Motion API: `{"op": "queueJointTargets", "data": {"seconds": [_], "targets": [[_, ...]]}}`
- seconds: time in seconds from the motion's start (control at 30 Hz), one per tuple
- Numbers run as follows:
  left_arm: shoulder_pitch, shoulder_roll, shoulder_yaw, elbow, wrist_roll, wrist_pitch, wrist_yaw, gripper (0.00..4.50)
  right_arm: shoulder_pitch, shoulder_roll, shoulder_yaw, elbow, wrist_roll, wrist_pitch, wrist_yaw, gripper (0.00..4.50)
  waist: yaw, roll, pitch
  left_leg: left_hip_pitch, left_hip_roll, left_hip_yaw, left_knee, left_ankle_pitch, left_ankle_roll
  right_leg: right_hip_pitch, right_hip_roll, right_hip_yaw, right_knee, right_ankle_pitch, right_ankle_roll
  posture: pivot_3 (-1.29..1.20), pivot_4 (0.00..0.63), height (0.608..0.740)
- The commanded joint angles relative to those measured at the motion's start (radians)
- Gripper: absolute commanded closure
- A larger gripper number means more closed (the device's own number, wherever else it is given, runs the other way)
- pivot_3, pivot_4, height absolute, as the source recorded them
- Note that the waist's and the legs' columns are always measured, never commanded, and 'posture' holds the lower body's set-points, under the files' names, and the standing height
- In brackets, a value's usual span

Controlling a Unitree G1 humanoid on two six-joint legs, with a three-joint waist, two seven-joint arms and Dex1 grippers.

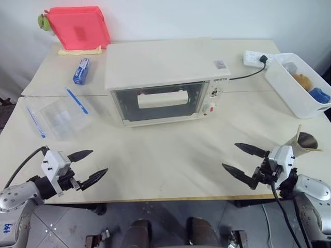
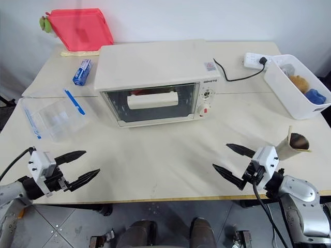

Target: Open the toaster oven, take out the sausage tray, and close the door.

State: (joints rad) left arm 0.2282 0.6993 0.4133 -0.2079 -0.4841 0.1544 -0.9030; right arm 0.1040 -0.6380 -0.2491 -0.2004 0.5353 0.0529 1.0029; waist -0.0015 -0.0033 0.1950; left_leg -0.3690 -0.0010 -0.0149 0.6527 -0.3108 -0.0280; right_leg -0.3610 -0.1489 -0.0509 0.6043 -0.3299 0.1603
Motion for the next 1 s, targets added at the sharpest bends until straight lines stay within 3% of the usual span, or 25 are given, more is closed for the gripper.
{"op": "queueJointTargets", "data": {"seconds": [0.03, 0.13, 0.2, 0.3, 0.43, 0.57, 0.77, 1.0], "targets": [[0.027, -0.005, 0.022, -0.049, -0.007, -0.018, -0.003, 0.01, -0.039, 0.017, 0.018, -0.076, 0.027, 0.030, -0.032, 0.00, -0.001, 0.000, 0.000, 0.000, 0.000, 0.000, 0.000, 0.000, 0.000, 0.000, 0.000, 0.000, -0.001, 0.000, 0.000, 0.00, 0.150, 0.740], [0.033, -0.020, 0.030, -0.063, -0.020, -0.004, 0.017, 0.01, -0.085, 0.034, 0.041, -0.104, 0.046, 0.077, -0.058, 0.00, 0.001, 0.000, 0.000, 0.001, 0.001, 0.000, 0.000, 0.000, 0.000, -0.001, 0.000, 0.000, 0.000, 0.000, -0.001, 0.00, 0.150, 0.740], [0.045, -0.052, 0.096, -0.094, -0.258, 0.124, -0.010, 0.01, -0.278, 0.093, 0.124, -0.128, 0.120, 0.245, -0.157, 0.00, -0.008, -0.001, 0.001, 0.000, 0.001, 0.000, 0.000, 0.000, 0.000, -0.001, 0.000, 0.001, 0.000, 0.000, -0.001, 0.00, 0.150, 0.740], [0.055, -0.072, 0.119, -0.133, -0.312, 0.143, -0.012, 0.01, -0.525, 0.155, 0.195, -0.074, 0.196, 0.501, -0.268, 0.00, -0.026, 0.000, 0.002, -0.002, 0.005, -0.001, 0.001, 0.001, -0.001, -0.007, 0.000, 0.001, 0.004, 0.005, -0.004, 0.00, 0.150, 0.740], [0.042, -0.081, 0.139, -0.153, -0.345, 0.169, 0.021, 0.01, -0.639, 0.180, 0.228, 0.007, 0.134, 0.487, -0.253, 0.00, 0.004, -0.002, 0.001, -0.004, 0.005, 0.000, -0.002, 0.001, -0.002, -0.013, 0.001, -0.003, 0.008, 0.005, -0.005, 0.00, 0.150, 0.740], [0.052, -0.090, 0.141, -0.159, -0.342, 0.169, 0.024, 0.01, -0.714, 0.211, 0.267, 0.083, 0.099, 0.464, -0.211, 0.00, -0.001, -0.002, 0.000, -0.009, 0.002, 0.005, 0.000, -0.002, 0.003, -0.015, -0.001, -0.005, 0.007, 0.006, -0.004, 0.00, 0.150, 0.740], [0.063, -0.101, 0.158, -0.146, -0.335, 0.160, 0.042, 0.01, -0.724, 0.224, 0.271, 0.097, 0.068, 0.353, -0.103, 0.00, -0.003, -0.002, 0.000, -0.009, 0.004, 0.012, 0.003, -0.005, 0.004, -0.015, -0.002, -0.010, 0.004, 0.006, -0.003, 0.00, 0.150, 0.740], [0.004, -0.095, 0.186, -0.098, -0.397, 0.206, 0.079, 0.01, -0.657, 0.146, 0.329, 0.095, -0.027, 0.134, 0.154, 0.00, -0.002, -0.003, 0.000, -0.008, 0.009, 0.016, 0.009, -0.004, 0.003, -0.015, 0.000, -0.011, 0.007, 0.007, -0.004, 0.00, 0.150, 0.740]]}}
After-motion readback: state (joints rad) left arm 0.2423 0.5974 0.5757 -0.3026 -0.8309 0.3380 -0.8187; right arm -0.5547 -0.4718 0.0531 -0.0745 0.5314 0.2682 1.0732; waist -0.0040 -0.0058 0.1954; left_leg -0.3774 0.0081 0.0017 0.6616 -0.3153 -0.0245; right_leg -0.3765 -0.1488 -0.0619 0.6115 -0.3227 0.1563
